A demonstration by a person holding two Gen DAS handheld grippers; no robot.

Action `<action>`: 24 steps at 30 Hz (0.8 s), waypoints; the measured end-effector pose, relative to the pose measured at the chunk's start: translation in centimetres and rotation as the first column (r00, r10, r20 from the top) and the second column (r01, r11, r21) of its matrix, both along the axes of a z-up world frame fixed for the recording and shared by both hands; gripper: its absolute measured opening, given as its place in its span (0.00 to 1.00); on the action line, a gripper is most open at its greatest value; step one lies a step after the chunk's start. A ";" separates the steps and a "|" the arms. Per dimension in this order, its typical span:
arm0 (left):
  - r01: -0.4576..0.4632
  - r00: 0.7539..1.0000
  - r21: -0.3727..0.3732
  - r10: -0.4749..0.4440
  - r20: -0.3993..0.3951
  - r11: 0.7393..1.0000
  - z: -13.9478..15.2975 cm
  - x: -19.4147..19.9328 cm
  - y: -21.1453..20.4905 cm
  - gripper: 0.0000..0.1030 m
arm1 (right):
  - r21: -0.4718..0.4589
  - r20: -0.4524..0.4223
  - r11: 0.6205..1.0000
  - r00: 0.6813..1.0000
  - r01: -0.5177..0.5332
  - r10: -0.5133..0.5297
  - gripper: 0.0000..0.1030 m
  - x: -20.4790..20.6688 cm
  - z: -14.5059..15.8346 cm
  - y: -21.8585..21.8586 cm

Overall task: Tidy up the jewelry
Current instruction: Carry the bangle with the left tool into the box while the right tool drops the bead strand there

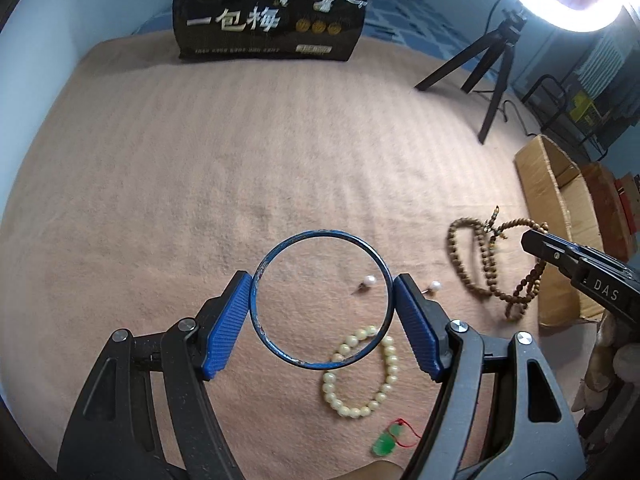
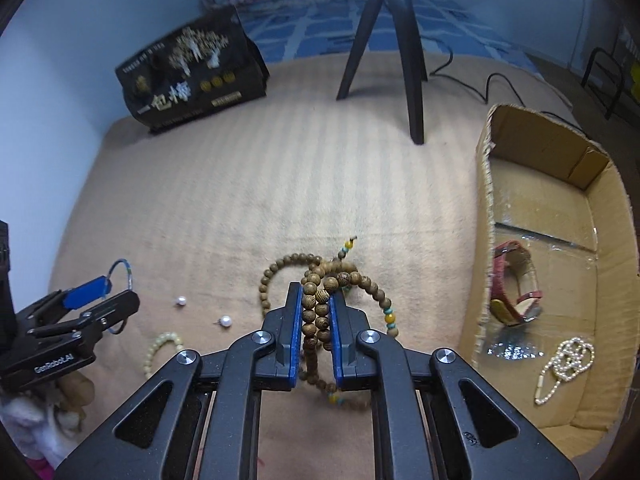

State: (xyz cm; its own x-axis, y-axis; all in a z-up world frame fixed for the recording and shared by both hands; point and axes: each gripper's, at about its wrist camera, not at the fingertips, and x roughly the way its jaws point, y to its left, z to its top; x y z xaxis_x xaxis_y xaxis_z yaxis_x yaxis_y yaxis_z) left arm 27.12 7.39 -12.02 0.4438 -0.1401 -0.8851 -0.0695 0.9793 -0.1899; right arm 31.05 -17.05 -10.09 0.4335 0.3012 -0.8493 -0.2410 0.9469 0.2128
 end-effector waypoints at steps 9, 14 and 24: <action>0.004 0.997 -0.041 -0.001 0.073 0.999 3.1 -0.2 -1.3 0.72 | 0.056 0.104 0.998 0.995 0.000 -0.006 0.10 -1.6 4.6 -1.2; 0.017 0.995 -0.053 -0.011 0.102 0.998 4.3 -0.3 -2.2 0.72 | 0.098 0.183 0.995 0.983 -0.010 -0.008 0.10 -2.8 7.9 -2.0; 0.070 0.988 -0.075 -0.058 0.142 0.995 5.6 -0.6 -5.4 0.72 | 0.170 0.287 0.985 0.957 -0.005 -0.045 0.10 -4.3 12.5 -4.6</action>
